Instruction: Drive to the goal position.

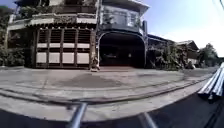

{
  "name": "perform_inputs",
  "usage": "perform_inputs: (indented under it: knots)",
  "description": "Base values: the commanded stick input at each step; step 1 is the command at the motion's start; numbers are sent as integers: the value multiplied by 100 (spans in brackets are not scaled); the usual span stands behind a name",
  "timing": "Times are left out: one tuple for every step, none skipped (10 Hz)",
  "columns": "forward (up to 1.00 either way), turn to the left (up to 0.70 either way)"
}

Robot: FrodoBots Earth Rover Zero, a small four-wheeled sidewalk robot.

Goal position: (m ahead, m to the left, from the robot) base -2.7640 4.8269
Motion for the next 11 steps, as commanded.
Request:
perform_inputs:
  knots:
    - [0,-70]
    - [0,-67]
    - [0,-46]
    - [0,0]
    - [0,0]
    - [0,0]
    - [0,0]
    - [0,0]
    - [0,0]
    - [0,0]
    - [0,0]
